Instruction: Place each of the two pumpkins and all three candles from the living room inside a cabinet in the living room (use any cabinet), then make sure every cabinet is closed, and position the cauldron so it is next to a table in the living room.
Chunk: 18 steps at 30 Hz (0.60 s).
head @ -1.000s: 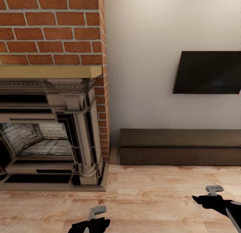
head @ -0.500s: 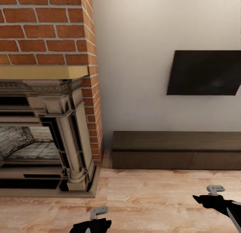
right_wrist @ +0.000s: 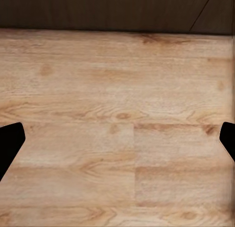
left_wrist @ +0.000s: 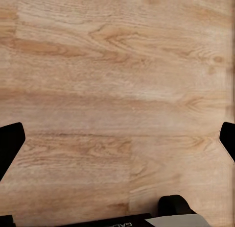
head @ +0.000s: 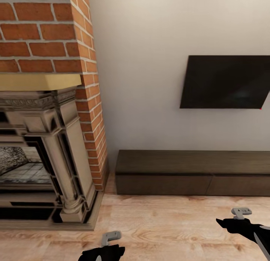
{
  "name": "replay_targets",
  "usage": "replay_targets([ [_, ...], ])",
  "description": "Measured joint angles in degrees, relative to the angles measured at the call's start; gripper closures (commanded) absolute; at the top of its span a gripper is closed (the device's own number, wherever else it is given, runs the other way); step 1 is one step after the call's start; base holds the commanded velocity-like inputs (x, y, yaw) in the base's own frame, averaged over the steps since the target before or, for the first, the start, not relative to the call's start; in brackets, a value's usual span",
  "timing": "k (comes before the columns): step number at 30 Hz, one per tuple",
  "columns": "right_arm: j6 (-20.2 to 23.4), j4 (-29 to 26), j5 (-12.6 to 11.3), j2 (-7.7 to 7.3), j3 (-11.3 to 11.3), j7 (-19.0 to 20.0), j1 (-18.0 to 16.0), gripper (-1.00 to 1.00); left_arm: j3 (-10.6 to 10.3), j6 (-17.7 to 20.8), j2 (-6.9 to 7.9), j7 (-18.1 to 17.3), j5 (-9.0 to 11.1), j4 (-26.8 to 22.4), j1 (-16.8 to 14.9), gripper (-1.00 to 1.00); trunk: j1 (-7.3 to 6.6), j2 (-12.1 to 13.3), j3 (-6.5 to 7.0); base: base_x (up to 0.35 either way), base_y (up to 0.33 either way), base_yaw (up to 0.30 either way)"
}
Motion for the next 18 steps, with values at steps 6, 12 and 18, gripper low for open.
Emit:
replay_targets([
  [6, -0.5, 0.7, 0.6, 0.40, 0.7, -0.7, 0.7, -1.00, 0.0, 0.3, 0.68, -0.4, 0.0, 0.6, 0.0, -1.00, 0.02, 0.0, 0.00, 0.123, -0.125, 0.000],
  [12, -0.5, 2.6, 2.4, 0.14, 2.0, -2.6, 2.6, -1.00, -0.8, 0.3, 1.09, -0.1, -0.6, 2.5, -0.3, -1.00, 0.02, 0.0, 0.00, 0.000, 0.000, 0.000],
  [18, -0.5, 3.4, 3.0, 0.14, 2.0, -2.8, 2.7, -1.00, -0.8, 0.3, 1.08, -0.1, -0.6, 4.0, -0.3, -1.00, 0.02, 0.0, 0.00, 0.000, 0.000, 0.000],
])
